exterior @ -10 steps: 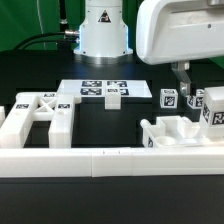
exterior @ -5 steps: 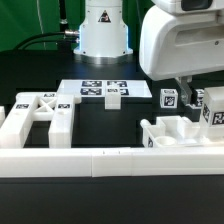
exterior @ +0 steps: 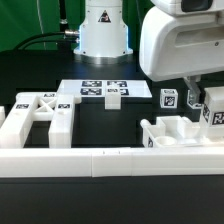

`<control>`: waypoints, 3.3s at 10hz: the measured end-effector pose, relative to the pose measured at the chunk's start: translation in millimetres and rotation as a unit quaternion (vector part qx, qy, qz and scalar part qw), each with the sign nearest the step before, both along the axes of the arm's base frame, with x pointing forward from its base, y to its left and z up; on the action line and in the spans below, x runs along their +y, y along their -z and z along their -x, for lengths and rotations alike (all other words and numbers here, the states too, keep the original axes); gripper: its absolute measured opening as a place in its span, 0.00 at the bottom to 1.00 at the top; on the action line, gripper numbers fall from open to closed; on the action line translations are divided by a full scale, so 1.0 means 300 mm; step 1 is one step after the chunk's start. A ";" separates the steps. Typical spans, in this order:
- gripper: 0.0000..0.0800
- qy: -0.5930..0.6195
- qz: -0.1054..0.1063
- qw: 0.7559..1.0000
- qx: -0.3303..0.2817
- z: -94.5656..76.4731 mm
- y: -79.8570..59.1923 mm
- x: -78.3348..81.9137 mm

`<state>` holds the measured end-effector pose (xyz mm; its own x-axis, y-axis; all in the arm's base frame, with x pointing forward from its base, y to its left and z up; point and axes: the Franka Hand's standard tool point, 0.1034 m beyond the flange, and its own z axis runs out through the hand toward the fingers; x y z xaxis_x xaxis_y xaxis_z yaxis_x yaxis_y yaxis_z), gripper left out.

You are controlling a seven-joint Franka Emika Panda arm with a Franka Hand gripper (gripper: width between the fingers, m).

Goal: Assemble chair

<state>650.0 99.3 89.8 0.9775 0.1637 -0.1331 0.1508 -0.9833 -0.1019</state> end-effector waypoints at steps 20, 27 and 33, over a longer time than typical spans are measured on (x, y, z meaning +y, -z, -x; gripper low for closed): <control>0.36 0.594 0.020 0.804 -0.005 0.017 0.001 0.064; 0.81 0.433 0.006 0.901 -0.029 0.018 0.000 0.072; 0.81 0.134 -0.015 0.988 -0.069 0.006 -0.002 0.055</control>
Offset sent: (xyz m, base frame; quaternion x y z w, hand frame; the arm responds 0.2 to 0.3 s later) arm 0.0000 0.0000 0.0000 0.0000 0.0000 0.0000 1.0000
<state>648.1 116.0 90.5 0.9947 -0.1024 0.0059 -0.1008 -0.9865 -0.1293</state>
